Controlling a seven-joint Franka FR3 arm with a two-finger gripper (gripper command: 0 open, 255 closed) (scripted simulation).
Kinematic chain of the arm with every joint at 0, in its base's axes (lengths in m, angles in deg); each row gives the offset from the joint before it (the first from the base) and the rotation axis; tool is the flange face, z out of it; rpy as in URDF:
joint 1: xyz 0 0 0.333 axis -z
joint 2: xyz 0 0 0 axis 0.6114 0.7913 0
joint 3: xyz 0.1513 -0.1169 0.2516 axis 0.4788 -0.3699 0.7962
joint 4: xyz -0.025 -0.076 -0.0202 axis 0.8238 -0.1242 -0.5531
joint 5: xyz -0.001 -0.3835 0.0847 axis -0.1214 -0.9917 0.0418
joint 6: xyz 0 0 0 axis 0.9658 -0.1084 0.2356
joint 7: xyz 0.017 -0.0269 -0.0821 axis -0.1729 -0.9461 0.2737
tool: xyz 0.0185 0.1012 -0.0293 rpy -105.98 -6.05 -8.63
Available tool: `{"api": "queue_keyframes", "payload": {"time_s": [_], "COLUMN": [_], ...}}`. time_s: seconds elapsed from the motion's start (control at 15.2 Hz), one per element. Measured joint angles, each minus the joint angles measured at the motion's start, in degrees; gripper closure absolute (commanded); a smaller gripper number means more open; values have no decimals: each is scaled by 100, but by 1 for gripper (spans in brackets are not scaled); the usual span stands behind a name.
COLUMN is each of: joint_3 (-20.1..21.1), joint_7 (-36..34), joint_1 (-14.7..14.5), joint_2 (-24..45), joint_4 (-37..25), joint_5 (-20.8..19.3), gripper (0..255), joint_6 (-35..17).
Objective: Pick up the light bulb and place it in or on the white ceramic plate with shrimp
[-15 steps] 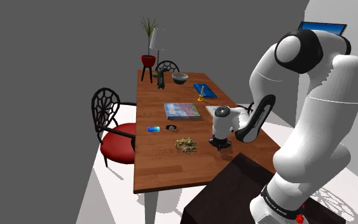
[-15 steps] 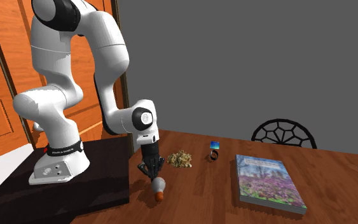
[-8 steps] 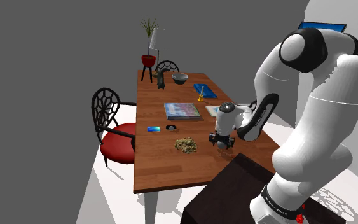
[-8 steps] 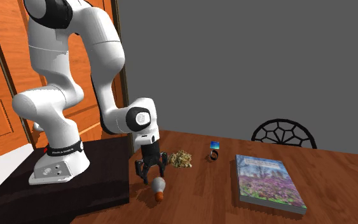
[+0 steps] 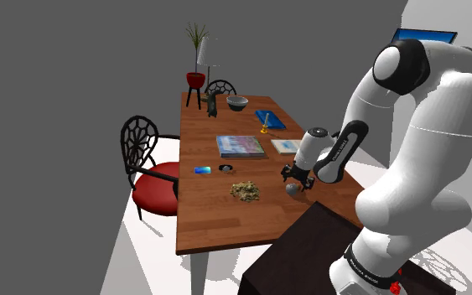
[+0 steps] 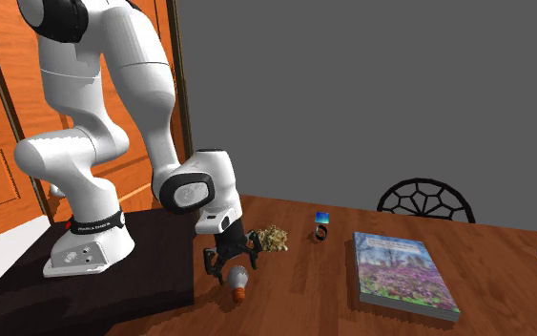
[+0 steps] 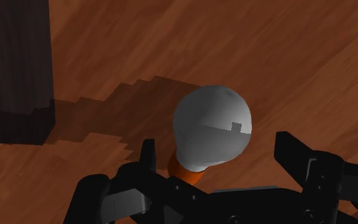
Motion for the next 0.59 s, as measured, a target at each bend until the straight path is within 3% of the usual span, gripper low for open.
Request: {"api": "queue_keyframes", "payload": {"time_s": [0.26,0.59], "joint_3": [-462,-520], "joint_7": [-571,-634], "joint_1": [-377,-422], "joint_2": [379,423], "joint_4": [-242,-271], "joint_5": [-591,-657], "gripper": [0,0], "joint_6": [-214,-241]}}
